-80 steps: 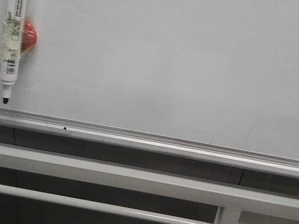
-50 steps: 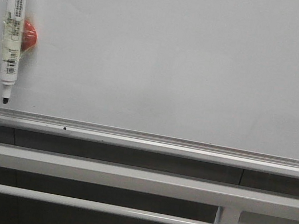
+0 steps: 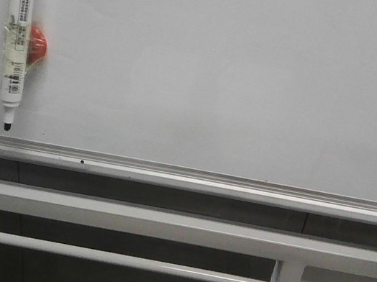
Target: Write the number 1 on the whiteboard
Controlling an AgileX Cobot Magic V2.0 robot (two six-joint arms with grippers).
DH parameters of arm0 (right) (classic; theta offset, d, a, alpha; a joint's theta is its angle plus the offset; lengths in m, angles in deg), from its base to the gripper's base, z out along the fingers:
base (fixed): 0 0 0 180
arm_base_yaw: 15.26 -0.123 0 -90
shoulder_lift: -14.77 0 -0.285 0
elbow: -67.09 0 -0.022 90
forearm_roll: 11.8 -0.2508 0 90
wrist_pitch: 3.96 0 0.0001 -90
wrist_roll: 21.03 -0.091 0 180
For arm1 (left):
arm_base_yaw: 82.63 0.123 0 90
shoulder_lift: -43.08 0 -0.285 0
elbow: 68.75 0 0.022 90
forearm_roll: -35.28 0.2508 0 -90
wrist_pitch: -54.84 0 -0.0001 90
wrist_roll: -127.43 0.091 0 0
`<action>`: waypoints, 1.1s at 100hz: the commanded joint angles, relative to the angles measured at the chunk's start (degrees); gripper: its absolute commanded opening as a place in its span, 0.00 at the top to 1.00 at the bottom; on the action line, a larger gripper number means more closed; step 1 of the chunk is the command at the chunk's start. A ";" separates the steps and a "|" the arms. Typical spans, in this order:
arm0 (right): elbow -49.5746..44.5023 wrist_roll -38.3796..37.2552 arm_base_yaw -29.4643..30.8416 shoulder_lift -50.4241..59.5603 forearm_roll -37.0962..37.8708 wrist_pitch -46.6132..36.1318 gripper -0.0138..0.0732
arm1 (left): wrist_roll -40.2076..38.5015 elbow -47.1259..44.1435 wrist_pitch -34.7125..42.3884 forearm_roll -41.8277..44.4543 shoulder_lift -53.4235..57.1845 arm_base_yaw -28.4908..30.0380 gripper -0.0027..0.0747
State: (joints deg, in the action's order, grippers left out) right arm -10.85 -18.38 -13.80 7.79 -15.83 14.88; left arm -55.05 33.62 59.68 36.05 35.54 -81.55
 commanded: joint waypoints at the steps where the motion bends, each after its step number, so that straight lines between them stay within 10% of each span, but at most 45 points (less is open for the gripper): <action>1: -1.61 0.03 0.20 0.52 -3.24 -4.98 0.91 | -0.08 -0.26 9.96 -0.09 1.31 -0.34 0.99; 52: -1.61 0.03 0.20 0.52 -17.15 -4.64 0.91 | -0.08 -0.14 16.70 -0.09 1.31 -0.34 0.99; 110: -1.61 0.03 0.20 0.52 -19.57 -22.49 0.91 | -3.79 0.29 26.00 -2.36 1.31 -0.34 0.99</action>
State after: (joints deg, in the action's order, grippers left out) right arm -11.05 -18.51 -13.80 7.79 -35.43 -3.10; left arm -58.02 33.62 81.30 34.88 35.54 -81.55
